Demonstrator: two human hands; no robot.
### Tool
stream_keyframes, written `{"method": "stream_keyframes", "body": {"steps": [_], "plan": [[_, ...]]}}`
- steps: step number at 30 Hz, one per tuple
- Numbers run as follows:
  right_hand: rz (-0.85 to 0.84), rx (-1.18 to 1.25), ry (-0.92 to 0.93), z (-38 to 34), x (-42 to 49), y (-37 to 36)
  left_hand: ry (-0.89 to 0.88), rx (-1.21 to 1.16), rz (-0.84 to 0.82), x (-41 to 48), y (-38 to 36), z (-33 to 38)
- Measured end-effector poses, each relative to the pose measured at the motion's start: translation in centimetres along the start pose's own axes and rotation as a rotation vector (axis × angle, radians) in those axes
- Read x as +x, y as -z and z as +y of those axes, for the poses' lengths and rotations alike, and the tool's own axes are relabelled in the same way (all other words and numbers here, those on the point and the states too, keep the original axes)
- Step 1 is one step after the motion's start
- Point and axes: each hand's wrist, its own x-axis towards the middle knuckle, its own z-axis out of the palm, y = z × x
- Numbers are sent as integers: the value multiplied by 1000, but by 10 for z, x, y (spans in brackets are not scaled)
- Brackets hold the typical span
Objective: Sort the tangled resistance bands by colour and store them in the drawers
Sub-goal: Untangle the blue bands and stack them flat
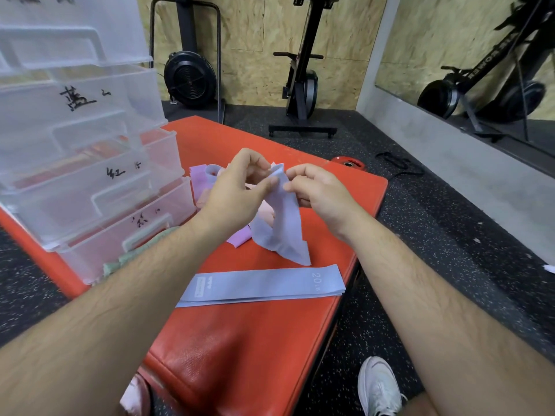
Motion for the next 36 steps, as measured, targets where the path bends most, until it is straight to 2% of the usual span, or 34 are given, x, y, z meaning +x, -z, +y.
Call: {"method": "stream_keyframes", "body": {"steps": [2, 6, 11, 13, 16, 18, 20, 22, 25, 28, 32, 36], "plan": [[1, -30, 2, 3, 0, 1, -5, 41, 48, 2, 0, 0], [136, -129, 46, 7, 0, 0, 55, -48, 83, 7, 5, 1], [-20, -115, 118, 13, 6, 1, 115, -118, 45, 11, 9, -2], [-35, -144, 109, 16, 7, -3, 130, -130, 23, 11, 10, -4], [55, -181, 164, 18, 9, -10, 92, -1, 3, 10, 11, -2], [134, -206, 212, 16, 9, -13, 81, 111, 69, 8, 11, 0], [191, -272, 283, 13, 8, -16, 172, 12, 83, 5, 9, 2], [195, -342, 365, 13, 6, -19, 285, -212, -3, 4, 6, 6], [148, -415, 429, 14, 5, -24, 282, -267, -50, 7, 5, 3], [57, -316, 392, 14, 2, -27, 245, -193, 9, 11, 10, -3], [109, -124, 301, 9, 6, -24, 126, -103, 1, 10, 17, 0], [-84, -170, 221, 14, 12, -23, 65, -117, -32, 7, 21, 2]]}}
